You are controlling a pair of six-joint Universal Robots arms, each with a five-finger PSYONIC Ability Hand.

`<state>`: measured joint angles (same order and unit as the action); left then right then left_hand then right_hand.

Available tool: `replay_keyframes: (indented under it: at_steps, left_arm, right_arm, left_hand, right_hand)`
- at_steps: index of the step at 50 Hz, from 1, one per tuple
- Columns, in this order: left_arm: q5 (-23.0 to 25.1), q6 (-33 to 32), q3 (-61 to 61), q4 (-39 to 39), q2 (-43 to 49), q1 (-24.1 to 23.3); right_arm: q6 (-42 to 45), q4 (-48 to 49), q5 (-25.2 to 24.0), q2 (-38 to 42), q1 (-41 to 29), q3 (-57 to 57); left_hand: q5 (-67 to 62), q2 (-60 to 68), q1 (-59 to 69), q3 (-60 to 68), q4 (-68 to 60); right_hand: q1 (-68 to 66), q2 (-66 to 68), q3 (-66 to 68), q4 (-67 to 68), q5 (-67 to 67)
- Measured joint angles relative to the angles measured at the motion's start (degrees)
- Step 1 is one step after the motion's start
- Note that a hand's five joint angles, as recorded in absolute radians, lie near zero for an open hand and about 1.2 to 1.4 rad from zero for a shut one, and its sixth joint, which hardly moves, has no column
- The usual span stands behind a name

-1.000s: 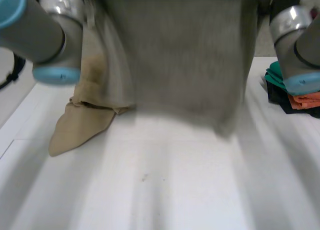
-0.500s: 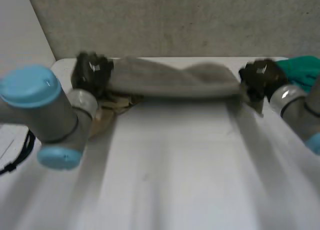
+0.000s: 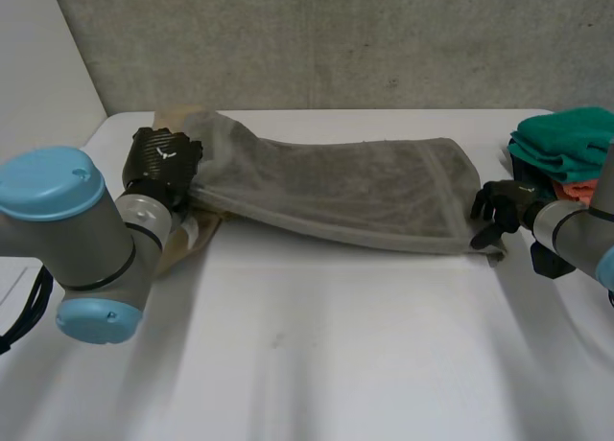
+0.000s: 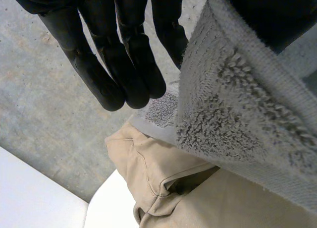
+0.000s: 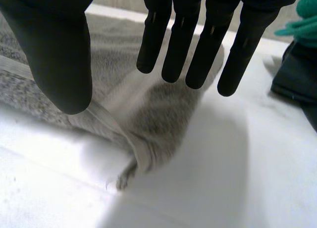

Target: Fold the laundry.

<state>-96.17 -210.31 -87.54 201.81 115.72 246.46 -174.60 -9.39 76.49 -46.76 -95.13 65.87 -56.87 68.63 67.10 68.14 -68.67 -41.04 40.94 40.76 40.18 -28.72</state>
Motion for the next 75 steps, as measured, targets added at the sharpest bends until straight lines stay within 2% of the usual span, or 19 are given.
replay_keyframes:
  at_steps: [13,21,28,30,32,34,41,46,51,53,57,62,66,67,68,70,72,73,75]
  left_arm:
    - [0.7,0.2,1.0,-3.2,0.4,0.7]
    - [0.9,0.3,1.5,-4.4,0.6,1.3]
    - [0.8,0.4,1.5,-4.7,0.5,1.2]
    - [0.8,0.4,1.5,-4.8,0.3,1.2]
    - [0.8,0.4,1.5,-4.9,0.2,1.1]
    - [0.7,0.3,1.4,-5.1,-0.1,1.1]
    - [0.7,-0.3,0.0,-8.1,-1.6,0.0]
    - [0.7,-1.8,-2.6,-14.1,-3.4,-1.8]
    - [0.8,-3.9,-5.6,-22.2,-4.9,-3.5]
    - [0.9,-4.7,-7.0,-26.2,-5.4,-4.4]
    - [1.0,-5.3,-8.0,-30.4,-5.7,-5.7]
    - [0.7,-5.3,-6.9,-30.8,-5.2,-6.6]
    - [0.3,-5.1,-5.5,-28.8,-4.0,-6.5]
    - [-0.6,-5.0,-4.1,-25.9,-2.0,-6.1]
    - [-0.8,-5.1,-3.9,-25.3,-1.7,-6.0]
    - [-2.1,-5.2,-3.3,-22.9,-0.1,-5.4]
    - [-3.7,-5.5,-3.3,-20.8,1.1,-4.8]
    - [-4.1,-5.6,-3.4,-20.3,1.3,-4.6]
    - [-5.1,-5.9,-4.1,-19.0,1.5,-4.2]
  right_arm:
    - [11.6,-3.3,-2.5,-1.7,-0.1,1.6]
    - [18.0,-1.7,-4.6,-2.3,0.0,3.9]
    - [20.1,1.9,-4.9,-0.9,-0.1,4.3]
    - [20.3,3.8,-4.8,-0.1,-0.2,4.2]
    - [20.5,5.0,-4.6,0.3,-0.3,4.2]
    - [20.5,5.9,-4.4,0.2,-0.3,4.3]
    - [21.0,6.6,-5.3,-5.7,0.3,8.9]
    - [27.2,0.8,-7.9,-13.1,2.6,13.4]
    - [44.9,-16.1,-8.6,-17.1,6.8,15.6]
    - [55.3,-26.7,-8.1,-18.2,9.2,16.1]
    - [63.3,-36.2,-7.5,-19.0,11.5,16.2]
    - [61.8,-35.0,-8.0,-19.7,11.6,16.2]
    - [58.1,-30.2,-8.5,-19.6,10.7,16.3]
    - [54.0,-24.5,-8.5,-19.0,9.8,16.3]
    - [53.4,-23.7,-8.4,-18.9,9.7,16.3]
    - [50.5,-19.5,-7.8,-18.3,9.2,16.3]
    - [48.1,-15.8,-7.0,-17.7,8.9,16.4]
    - [47.2,-14.4,-6.6,-17.5,8.9,16.4]
    - [45.8,-12.2,-6.0,-17.2,8.8,16.5]
  left_hand:
    - [0.0,0.0,0.0,0.0,0.0]
    - [0.0,0.0,0.0,0.0,0.0]
    - [0.0,0.0,0.0,0.0,0.0]
    - [0.0,0.0,0.0,0.0,0.0]
    - [0.0,0.0,0.0,0.0,0.0]
    - [0.0,0.0,0.0,0.0,0.0]
    - [0.0,0.0,0.0,0.0,0.0]
    - [0.0,0.0,0.0,0.0,0.0]
    - [0.0,0.0,0.0,0.0,0.0]
    - [0.0,0.0,0.0,0.0,0.0]
    - [0.0,0.0,0.0,0.0,0.0]
    - [0.0,0.0,0.0,0.0,0.0]
    - [0.0,0.0,0.0,0.0,0.0]
    - [0.0,0.0,0.0,0.0,0.0]
    - [0.0,0.0,0.0,0.0,0.0]
    - [6.2,-8.3,-7.3,-7.2,7.6]
    - [18.0,-19.9,-20.7,-19.3,19.9]
    - [18.0,-19.9,-20.7,-19.3,19.9]
    - [30.1,-32.3,-32.2,-31.6,32.0]
  right_hand:
    - [0.1,0.0,-0.1,0.0,0.1]
    - [0.1,0.0,-0.1,0.0,-0.5]
    - [0.0,0.1,0.0,0.2,-1.9]
    - [-3.7,3.5,3.7,4.3,-6.0]
    - [-18.3,18.5,18.2,18.0,-19.5]
    - [-24.3,25.3,24.9,25.5,-26.5]
    - [-24.3,26.7,27.2,28.3,-27.7]
    - [-24.2,26.7,27.2,28.3,-27.7]
    - [-24.2,26.7,27.2,28.3,-27.7]
    - [-24.2,26.7,27.3,28.3,-27.7]
    - [-24.2,26.7,27.4,28.4,-27.7]
    - [-24.2,26.7,27.4,28.4,-27.7]
    - [-24.2,26.7,27.4,28.4,-27.7]
    - [-24.2,26.7,27.4,28.4,-27.7]
    - [-24.2,26.7,27.4,28.4,-27.7]
    - [-24.2,26.7,27.4,28.4,-27.7]
    - [-24.2,26.7,27.4,28.4,-27.7]
    - [-24.2,26.7,27.4,28.4,-27.7]
    - [-24.2,26.7,27.4,28.4,-27.7]
